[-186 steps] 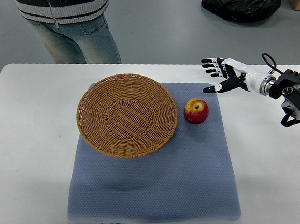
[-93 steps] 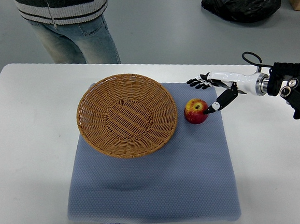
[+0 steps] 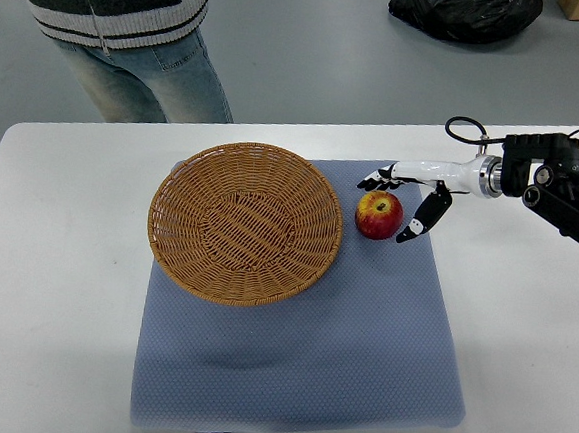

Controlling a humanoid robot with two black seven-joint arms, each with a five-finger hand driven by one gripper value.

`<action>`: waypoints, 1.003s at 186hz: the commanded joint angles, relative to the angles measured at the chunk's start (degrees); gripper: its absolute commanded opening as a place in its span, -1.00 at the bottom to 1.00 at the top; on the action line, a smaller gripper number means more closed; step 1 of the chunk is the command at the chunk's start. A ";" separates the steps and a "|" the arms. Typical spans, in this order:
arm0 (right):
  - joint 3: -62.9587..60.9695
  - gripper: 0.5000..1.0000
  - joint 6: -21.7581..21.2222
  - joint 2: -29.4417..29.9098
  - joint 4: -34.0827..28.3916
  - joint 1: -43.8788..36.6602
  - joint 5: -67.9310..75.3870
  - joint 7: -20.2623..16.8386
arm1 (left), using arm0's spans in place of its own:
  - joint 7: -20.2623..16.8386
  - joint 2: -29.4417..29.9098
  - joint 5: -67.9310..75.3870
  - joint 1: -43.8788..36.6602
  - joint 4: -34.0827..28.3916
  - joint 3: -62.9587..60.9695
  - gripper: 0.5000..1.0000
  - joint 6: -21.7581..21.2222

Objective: Place red apple in basket with right hand
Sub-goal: 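Lower the right hand over the apple and close fingers around it, then lift the apple with the right hand and carry it over the basket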

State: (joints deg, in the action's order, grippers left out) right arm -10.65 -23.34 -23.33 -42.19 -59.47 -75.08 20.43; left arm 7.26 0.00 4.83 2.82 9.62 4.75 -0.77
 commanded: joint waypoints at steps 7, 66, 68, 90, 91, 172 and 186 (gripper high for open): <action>1.68 0.65 2.16 0.22 0.09 -0.03 -0.15 -0.04 | 0.03 0.00 0.00 0.00 0.05 0.00 1.00 -0.02; 3.53 0.61 5.94 2.06 0.53 0.15 -0.24 -0.13 | 0.03 0.00 0.00 0.00 0.05 0.00 1.00 -0.02; 3.53 0.61 5.94 2.06 0.53 0.15 -0.24 -0.13 | 0.03 0.00 0.00 0.00 0.05 0.00 1.00 -0.02; 5.46 0.46 7.88 3.47 0.62 0.15 -0.24 -0.04 | 0.03 0.00 0.00 0.00 -0.04 -0.09 1.00 -0.02; 5.46 0.46 7.88 3.47 0.62 0.15 -0.24 -0.04 | 0.03 0.00 0.00 0.00 -0.04 -0.09 1.00 -0.02; 5.64 -0.50 10.60 3.73 1.67 -2.58 -0.41 0.31 | -0.06 0.00 0.00 0.00 -0.04 -0.09 1.00 -0.02; 5.20 -0.50 10.51 3.21 1.67 -4.16 -0.15 0.49 | -0.06 0.00 0.00 0.00 -0.04 -0.09 1.00 -0.02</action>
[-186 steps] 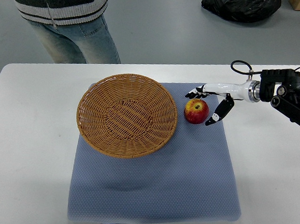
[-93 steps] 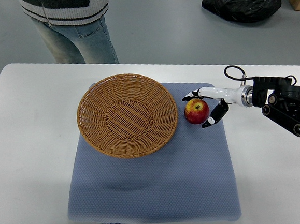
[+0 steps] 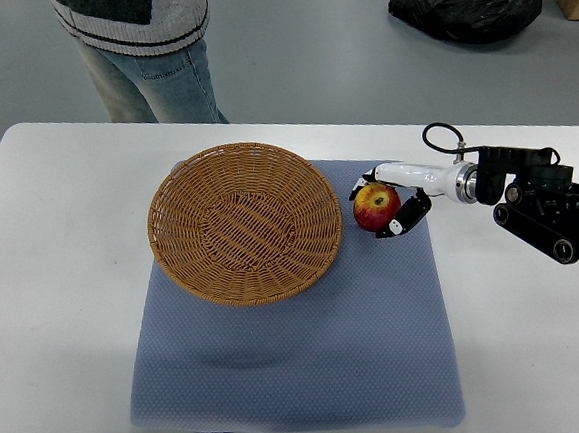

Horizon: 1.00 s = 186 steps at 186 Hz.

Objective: Place red apple in basket with right hand
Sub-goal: 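Lift the apple with the right hand and carry it over the basket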

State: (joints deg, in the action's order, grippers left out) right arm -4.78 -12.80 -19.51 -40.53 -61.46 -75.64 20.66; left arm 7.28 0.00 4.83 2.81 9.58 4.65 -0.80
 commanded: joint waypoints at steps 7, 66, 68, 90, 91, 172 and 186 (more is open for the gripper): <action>-0.67 -0.50 -0.03 -0.53 0.01 -3.66 0.84 0.35 | 0.02 0.00 0.00 0.00 0.00 0.00 1.00 0.01; -0.67 -0.48 -0.91 3.24 -1.13 -12.10 1.37 0.52 | -0.07 0.00 0.00 0.00 0.09 0.09 1.00 0.09; -0.67 -0.48 -0.91 3.68 -1.13 -12.28 1.37 0.52 | -0.07 0.00 0.00 0.00 0.09 0.09 1.00 0.09; -0.14 -0.44 -1.00 8.34 -1.13 -13.51 1.28 2.02 | -0.07 0.00 0.00 0.00 0.09 0.09 1.00 0.09; -0.14 -0.44 -1.00 8.35 -1.13 -13.51 1.28 2.02 | -0.07 0.00 0.00 0.00 0.09 0.09 1.00 0.09; 5.39 -0.21 -0.91 19.51 1.07 -13.07 0.14 3.43 | -0.07 0.00 0.00 0.00 0.09 0.09 1.00 0.09; 6.01 -0.17 -0.91 19.51 1.60 -12.63 -0.39 3.34 | -0.07 0.00 0.00 0.00 0.09 0.09 1.00 0.09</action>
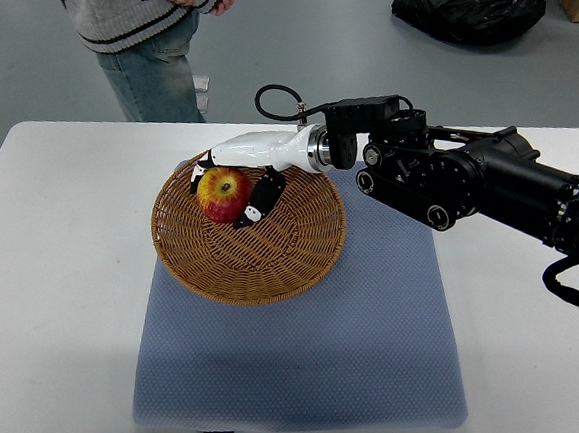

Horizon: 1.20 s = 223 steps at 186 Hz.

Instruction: Place red apple in basket with right hand

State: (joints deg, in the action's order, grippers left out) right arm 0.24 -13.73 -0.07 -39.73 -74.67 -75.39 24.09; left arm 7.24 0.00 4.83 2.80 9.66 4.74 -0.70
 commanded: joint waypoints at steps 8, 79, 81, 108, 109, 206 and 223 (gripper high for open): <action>0.99 -0.17 0.02 0.07 0.79 0.58 -0.63 -0.09 | -0.03 0.00 0.00 0.01 0.01 0.01 1.00 0.00; 3.54 0.29 0.72 0.07 2.02 3.65 -1.07 -0.80 | -0.03 0.00 0.09 0.01 0.36 0.01 1.00 0.00; 3.54 0.29 0.72 0.07 2.02 3.65 -1.07 -0.80 | -0.03 0.00 0.09 0.01 0.36 0.01 1.00 0.00; 3.46 0.65 0.72 0.07 1.94 3.48 -0.98 -0.80 | -0.03 0.00 0.09 0.01 0.36 0.01 1.00 0.00; 3.46 0.65 0.72 0.07 1.94 3.48 -0.98 -0.80 | -0.03 0.00 0.09 0.01 0.36 0.01 1.00 0.00; -11.66 0.65 -3.23 0.07 1.94 2.42 11.23 -1.50 | -0.03 0.00 0.00 0.01 0.27 0.01 1.00 0.00; -18.25 0.64 -3.32 -2.66 2.02 5.32 19.85 -4.66 | -0.03 0.00 0.00 0.01 0.27 0.01 1.00 0.00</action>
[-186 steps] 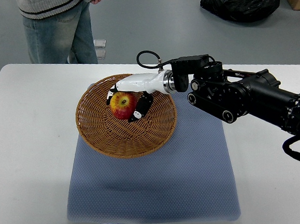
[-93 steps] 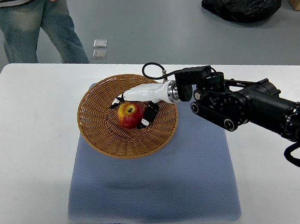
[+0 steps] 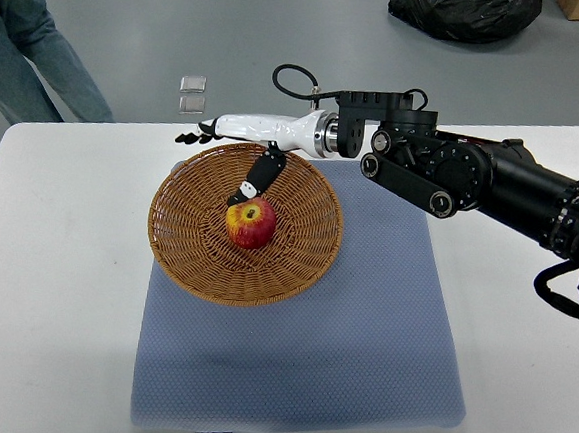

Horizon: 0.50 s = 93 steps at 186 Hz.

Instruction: Place red apple in basket with right hand

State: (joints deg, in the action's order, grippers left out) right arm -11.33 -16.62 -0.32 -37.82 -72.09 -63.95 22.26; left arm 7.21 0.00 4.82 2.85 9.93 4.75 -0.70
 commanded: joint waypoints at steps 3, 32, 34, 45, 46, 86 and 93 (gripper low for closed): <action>-7.39 0.64 -0.25 -2.67 0.11 3.36 9.28 -3.19 | 0.00 0.00 0.01 0.06 0.00 0.00 1.00 0.00; -16.44 0.64 8.18 -6.62 2.84 11.71 21.41 -7.93 | 0.00 0.00 0.01 -0.03 0.00 0.00 1.00 0.00; -16.70 0.64 8.89 -6.71 3.01 12.23 22.20 -8.20 | 0.00 0.00 0.01 -0.03 0.00 0.00 1.00 0.00; -17.93 0.65 12.57 -6.71 4.50 14.95 26.94 -9.51 | 0.00 0.00 0.01 -0.03 0.00 0.00 1.00 0.00; -17.93 0.65 12.58 -6.71 4.51 14.96 26.94 -9.52 | 0.00 0.00 0.01 -0.03 0.00 0.00 1.00 0.00; -18.02 0.65 20.40 -6.80 8.99 19.88 40.04 -10.04 | 0.00 0.00 0.01 -0.03 0.00 -0.09 1.00 0.00; -18.02 0.65 20.93 -6.80 9.60 19.97 42.23 -10.04 | 0.00 0.00 0.01 0.05 0.00 -0.09 1.00 0.00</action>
State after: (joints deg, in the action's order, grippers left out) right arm -29.33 1.91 -7.05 -29.99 -53.16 -27.68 12.26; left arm 7.21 0.00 4.86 2.86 9.93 4.74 -0.71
